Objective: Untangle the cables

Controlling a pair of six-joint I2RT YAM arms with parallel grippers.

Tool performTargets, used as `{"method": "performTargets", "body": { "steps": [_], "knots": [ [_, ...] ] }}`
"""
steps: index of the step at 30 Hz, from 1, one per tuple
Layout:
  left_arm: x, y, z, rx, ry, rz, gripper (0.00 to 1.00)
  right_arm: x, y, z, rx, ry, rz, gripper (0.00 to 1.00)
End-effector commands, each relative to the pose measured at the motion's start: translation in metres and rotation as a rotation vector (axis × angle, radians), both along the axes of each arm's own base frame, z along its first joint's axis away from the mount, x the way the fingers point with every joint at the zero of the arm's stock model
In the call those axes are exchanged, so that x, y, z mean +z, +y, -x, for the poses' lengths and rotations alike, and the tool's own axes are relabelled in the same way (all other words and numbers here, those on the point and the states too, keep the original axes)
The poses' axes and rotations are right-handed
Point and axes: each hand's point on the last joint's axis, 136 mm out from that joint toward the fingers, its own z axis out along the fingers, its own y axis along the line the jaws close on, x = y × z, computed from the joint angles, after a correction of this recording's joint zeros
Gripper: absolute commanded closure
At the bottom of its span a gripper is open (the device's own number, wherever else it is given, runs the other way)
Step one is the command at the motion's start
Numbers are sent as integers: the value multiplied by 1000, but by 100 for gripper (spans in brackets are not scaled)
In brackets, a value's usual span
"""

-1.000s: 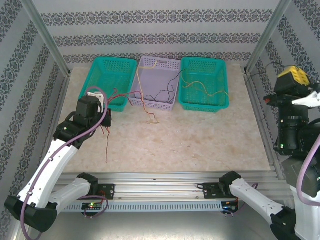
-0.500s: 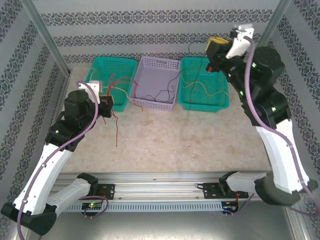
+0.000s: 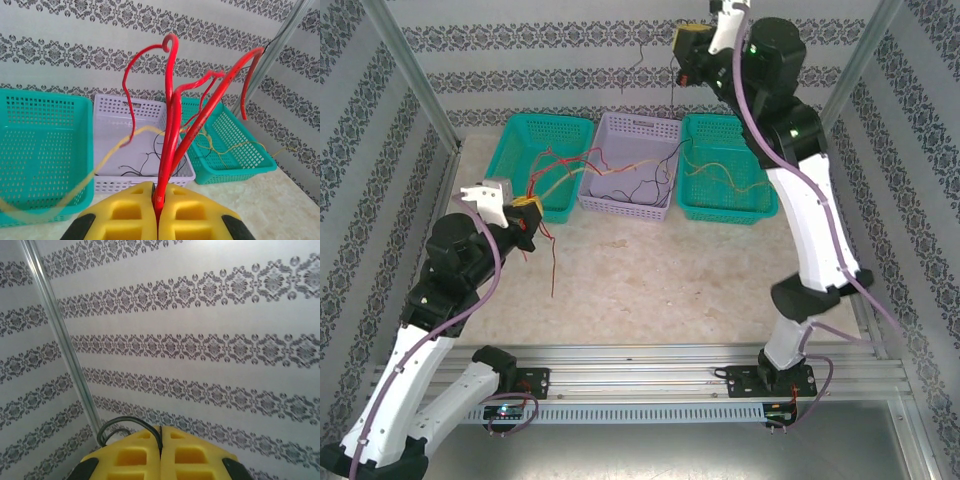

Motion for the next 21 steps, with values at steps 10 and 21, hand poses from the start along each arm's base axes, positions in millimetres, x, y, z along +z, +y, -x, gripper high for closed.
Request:
{"method": "performTargets", "body": {
  "steps": [10, 21],
  "knots": [
    [12, -5, -2, -35, -85, 24, 100, -72, 35, -72, 166, 143, -20, 100],
    [13, -7, 2, -51, -98, 34, 100, -151, 29, -139, 88, 290, -29, 100]
  ]
}}
